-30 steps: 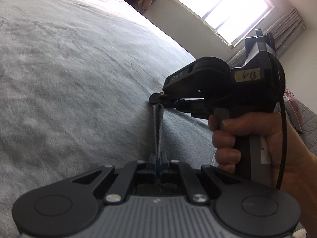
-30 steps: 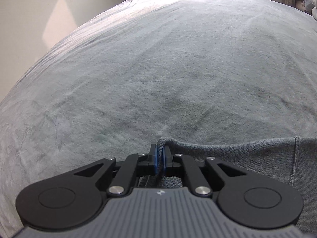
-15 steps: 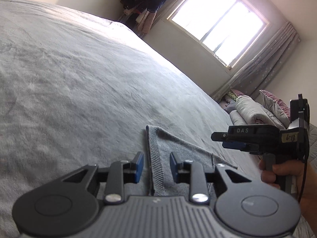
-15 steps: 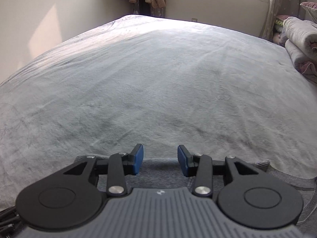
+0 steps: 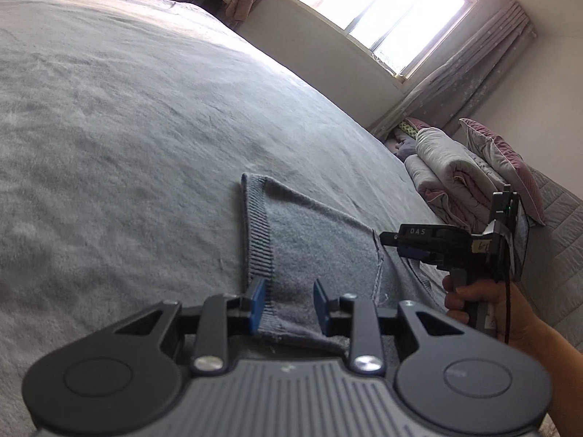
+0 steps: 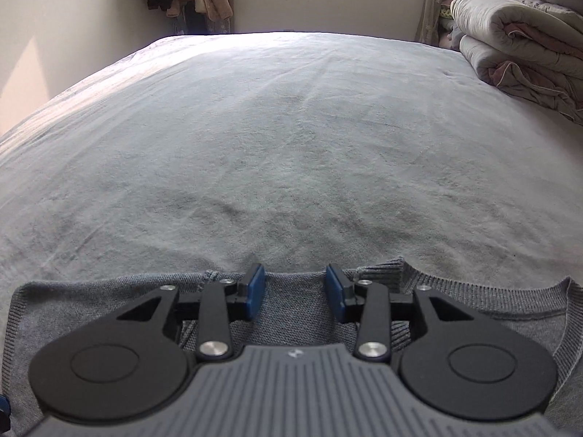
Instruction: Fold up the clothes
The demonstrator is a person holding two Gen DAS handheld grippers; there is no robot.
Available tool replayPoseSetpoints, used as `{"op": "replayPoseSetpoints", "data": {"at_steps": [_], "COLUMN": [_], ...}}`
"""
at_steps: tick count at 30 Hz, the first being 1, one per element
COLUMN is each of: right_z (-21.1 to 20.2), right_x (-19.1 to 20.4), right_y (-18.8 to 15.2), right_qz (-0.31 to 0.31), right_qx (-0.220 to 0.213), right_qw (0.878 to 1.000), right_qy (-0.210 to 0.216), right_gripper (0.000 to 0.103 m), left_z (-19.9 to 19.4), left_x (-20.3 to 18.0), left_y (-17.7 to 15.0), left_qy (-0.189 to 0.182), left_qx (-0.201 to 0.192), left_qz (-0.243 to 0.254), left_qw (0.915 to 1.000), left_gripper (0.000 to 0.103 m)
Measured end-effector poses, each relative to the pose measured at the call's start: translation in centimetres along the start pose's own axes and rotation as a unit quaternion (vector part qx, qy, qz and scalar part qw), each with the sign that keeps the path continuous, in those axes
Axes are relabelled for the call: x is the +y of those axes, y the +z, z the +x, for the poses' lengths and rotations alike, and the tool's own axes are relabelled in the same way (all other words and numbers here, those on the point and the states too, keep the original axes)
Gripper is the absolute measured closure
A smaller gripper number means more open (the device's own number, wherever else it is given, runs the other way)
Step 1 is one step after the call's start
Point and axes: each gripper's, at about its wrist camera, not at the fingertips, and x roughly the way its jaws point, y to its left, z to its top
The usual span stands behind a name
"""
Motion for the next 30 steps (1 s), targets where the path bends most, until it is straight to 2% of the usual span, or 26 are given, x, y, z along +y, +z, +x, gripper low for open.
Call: {"op": "replayPoseSetpoints", "data": {"at_steps": [4,9,12,15,21,23,25,30], "right_z": [1.1,-1.2,-3.1,-4.9,-6.5,-5.8,-5.1,-2.7], "right_x": [0.0,1.3,2.5,4.0,8.0,9.3,10.6,12.7], "right_y": [0.7,0.1,-0.5,-1.4,-3.5,-4.0,-4.3,-2.7], "right_qz": [0.011,-0.028,-0.051,-0.065,-0.122,-0.146,-0.167,-0.159], "right_qx": [0.000,-0.028,-0.032,-0.021,0.006,0.016,0.024,0.022], "right_qw": [1.000,0.999,0.998,0.996,0.982,0.977,0.973,0.977], "right_qy": [-0.018,-0.029,-0.003,0.053,0.146,0.152,0.156,0.144], "right_gripper": [0.062,0.062,0.062,0.062,0.062,0.066,0.065,0.061], "left_z": [-0.1,-0.2,-0.3,-0.4,-0.5,-0.4,-0.4,-0.3], "left_x": [0.4,-0.1,-0.1,0.0,0.0,0.0,0.0,0.0], "left_y": [0.0,-0.2,-0.2,-0.2,-0.1,-0.1,-0.1,-0.1], "left_qy": [-0.006,0.003,0.004,0.003,0.001,0.001,0.001,0.000], "left_qx": [0.001,0.001,0.001,0.003,0.004,0.005,0.005,0.006], "left_qz": [-0.011,0.009,0.010,0.004,-0.001,-0.001,-0.001,-0.001], "left_qw": [0.9999,1.0000,0.9999,1.0000,1.0000,1.0000,1.0000,1.0000], "left_gripper": [0.073,0.073,0.073,0.073,0.073,0.073,0.073,0.073]}}
